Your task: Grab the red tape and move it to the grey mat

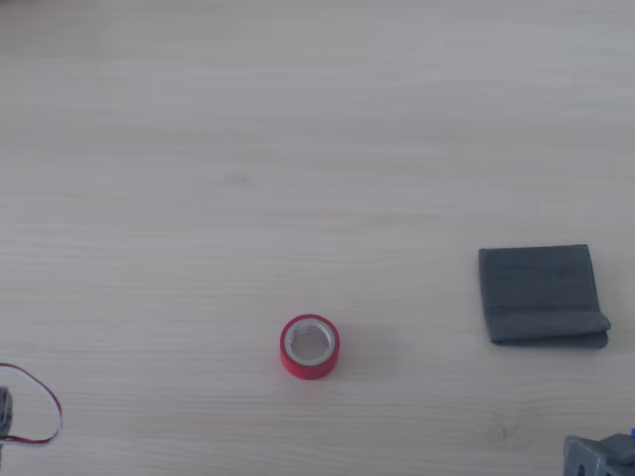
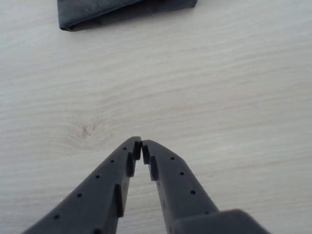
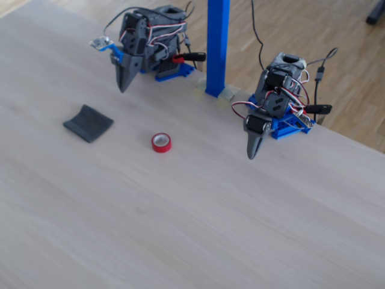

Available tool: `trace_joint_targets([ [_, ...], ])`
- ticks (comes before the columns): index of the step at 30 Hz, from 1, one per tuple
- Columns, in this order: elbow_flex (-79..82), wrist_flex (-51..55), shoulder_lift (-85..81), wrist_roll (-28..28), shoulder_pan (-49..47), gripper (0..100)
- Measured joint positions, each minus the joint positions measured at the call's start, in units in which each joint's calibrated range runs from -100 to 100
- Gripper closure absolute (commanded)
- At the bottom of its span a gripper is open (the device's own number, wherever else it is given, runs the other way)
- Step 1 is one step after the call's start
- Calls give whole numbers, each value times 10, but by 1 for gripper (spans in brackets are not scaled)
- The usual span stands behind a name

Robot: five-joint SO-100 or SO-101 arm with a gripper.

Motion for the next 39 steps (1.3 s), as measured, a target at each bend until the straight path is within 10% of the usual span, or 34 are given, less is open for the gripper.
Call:
trace_joint_targets([
  [39,-136,8,148,8,-42,83],
])
